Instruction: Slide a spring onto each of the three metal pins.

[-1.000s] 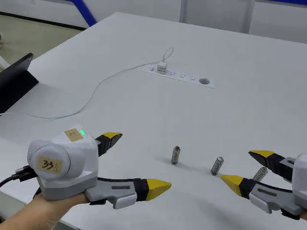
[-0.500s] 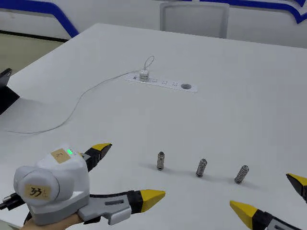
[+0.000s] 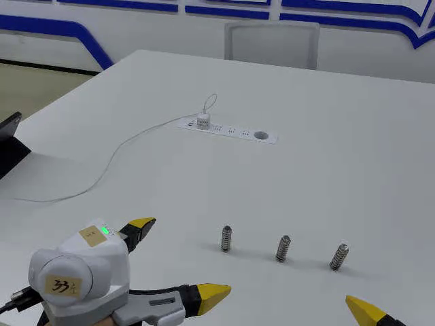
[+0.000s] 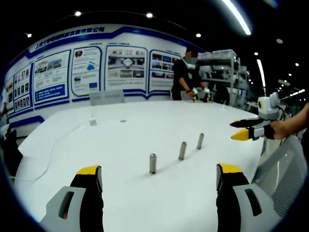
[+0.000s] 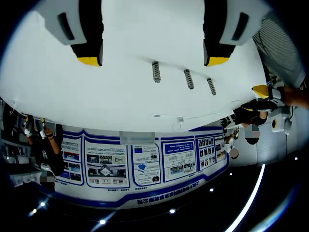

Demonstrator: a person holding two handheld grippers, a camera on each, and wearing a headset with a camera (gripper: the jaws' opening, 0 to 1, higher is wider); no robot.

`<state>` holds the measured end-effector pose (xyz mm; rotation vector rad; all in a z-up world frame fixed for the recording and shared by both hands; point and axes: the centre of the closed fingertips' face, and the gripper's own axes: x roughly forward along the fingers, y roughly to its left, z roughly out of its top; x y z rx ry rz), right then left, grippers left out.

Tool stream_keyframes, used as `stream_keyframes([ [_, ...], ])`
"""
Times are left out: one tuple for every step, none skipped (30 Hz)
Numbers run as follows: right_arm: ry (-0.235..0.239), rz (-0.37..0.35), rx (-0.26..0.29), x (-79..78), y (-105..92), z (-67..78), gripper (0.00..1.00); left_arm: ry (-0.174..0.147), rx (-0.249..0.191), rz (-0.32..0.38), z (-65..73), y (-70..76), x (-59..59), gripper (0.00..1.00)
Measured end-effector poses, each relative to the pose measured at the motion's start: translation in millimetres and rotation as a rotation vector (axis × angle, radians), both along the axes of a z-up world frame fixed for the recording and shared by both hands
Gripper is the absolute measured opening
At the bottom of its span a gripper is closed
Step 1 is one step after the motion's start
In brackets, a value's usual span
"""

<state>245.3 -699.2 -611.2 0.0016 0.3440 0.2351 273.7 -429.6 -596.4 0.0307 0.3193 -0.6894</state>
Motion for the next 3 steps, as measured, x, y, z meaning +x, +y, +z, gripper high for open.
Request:
stream_keyframes([
  [-0.004, 0.003, 0.002, 0.1, 1.2, 1.1, 0.87, 0.0, -0.004, 0.0, 0.3, -0.2, -0.1, 1.0],
  [-0.01, 0.008, 0.001, 0.0, 3.5, 1.9, 0.87, 0.0, -0.005, 0.0, 0.4, -0.5, -0.4, 1.0],
  [-0.011, 0.017, -0.01, -0.5, 6.5, 1.7, 0.87, -0.001, -0.004, 0.0, 0.2, -0.5, -0.3, 1.0],
])
